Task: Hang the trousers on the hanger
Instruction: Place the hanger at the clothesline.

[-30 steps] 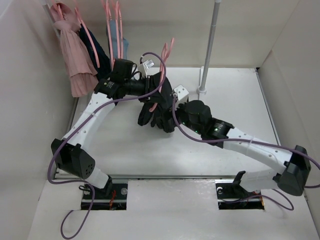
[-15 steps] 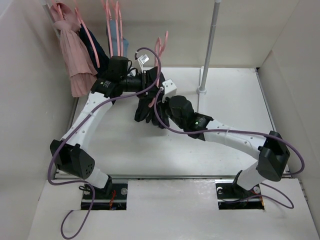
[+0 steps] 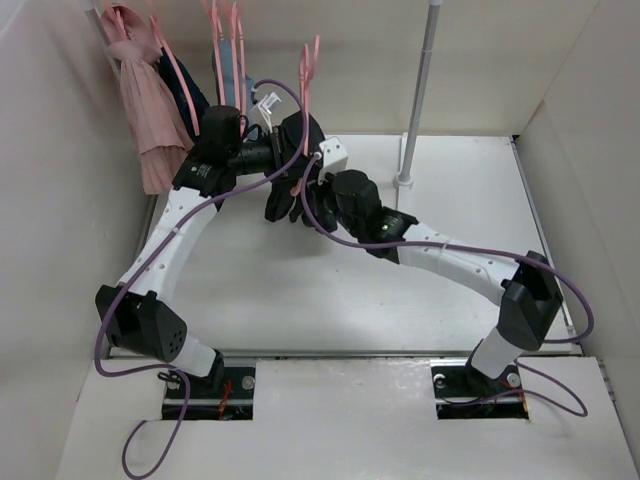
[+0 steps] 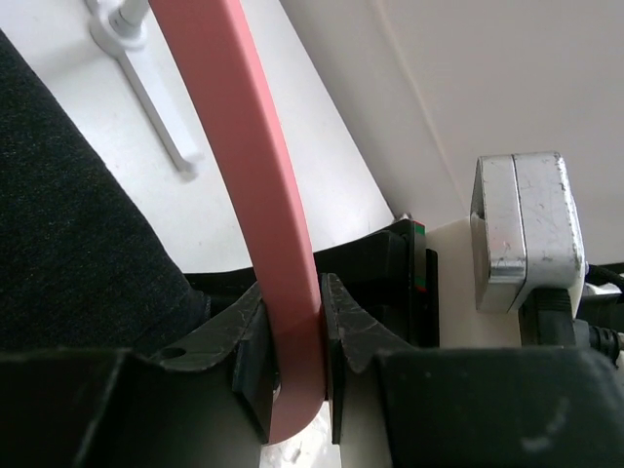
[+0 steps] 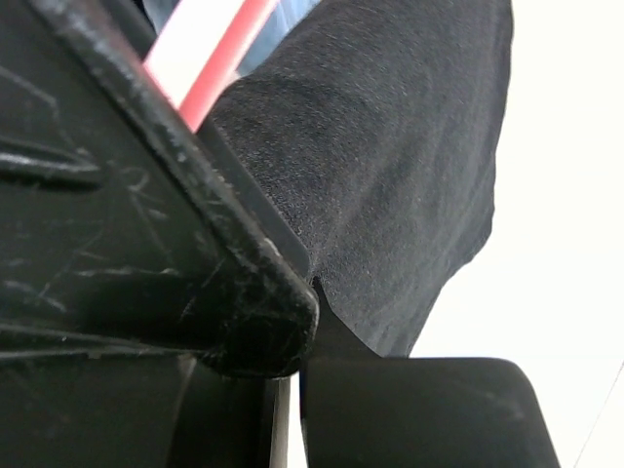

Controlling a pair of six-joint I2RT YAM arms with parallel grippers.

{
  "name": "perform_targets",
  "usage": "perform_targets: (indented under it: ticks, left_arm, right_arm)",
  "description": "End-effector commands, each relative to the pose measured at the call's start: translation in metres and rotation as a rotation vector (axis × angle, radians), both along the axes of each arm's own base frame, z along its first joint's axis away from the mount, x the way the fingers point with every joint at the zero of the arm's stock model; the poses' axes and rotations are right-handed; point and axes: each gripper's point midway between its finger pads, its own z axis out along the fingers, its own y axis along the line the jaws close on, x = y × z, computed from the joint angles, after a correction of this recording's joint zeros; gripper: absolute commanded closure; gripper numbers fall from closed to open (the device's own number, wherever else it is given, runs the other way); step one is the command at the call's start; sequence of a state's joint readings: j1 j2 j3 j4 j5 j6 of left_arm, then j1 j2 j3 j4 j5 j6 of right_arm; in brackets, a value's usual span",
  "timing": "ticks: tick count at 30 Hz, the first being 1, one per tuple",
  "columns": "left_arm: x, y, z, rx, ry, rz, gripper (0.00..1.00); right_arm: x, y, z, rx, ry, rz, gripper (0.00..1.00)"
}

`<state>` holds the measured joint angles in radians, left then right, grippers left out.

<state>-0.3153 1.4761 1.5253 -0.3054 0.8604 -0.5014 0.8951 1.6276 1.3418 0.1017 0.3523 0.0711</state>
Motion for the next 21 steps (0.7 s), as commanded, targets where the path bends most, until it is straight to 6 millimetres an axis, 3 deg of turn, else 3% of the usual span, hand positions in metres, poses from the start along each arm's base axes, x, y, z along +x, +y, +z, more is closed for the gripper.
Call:
perform_targets:
  ticks: [1,7,12,16,18,19,20,21]
  left_arm:
    - [-0.069,-0.016,0.048,-0.11,-0.123,-0.267,1.0]
    - [-0.067,-0.016,0.049,-0.117,-0.132,-0.266,1.0]
    - [-0.071,-0.017,0.059,-0.142,-0.145,-0.29,1.0]
    - [-0.07,-0.019,0.058,-0.147,-0.135,-0.298,1.0]
    - [-0.07,-0.019,0.058,-0.147,-0.135,-0.298,1.0]
    - [-0.07,-0.019,0.058,-0.147,-0.135,-0.298,1.0]
    - [-0.07,-0.019,0.058,-0.147,-0.135,-0.298,1.0]
    - [-0.07,-0.019,0.058,-0.147,-0.135,-0.298,1.0]
  right_arm:
    - [0.037,-0.013,0.104,0.253,-0.19,-0.084,1.0]
    - [0.036,-0.027,0.148,0.347,-0.275,-0.093,1.0]
    - [0.044,-0.027,0.149,0.357,-0.287,-0.103,1.0]
    - [0.063,-0.036,0.149,0.428,-0.282,-0.147,1.0]
    - [0.07,-0.039,0.166,0.485,-0.289,-0.128,1.0]
    - [0.073,-0.034,0.16,0.479,-0.284,-0.116,1.0]
    - [0.075,-0.039,0.172,0.504,-0.3,-0.123,1.0]
    - [0.077,-0.035,0.173,0.504,-0.301,-0.113,1.0]
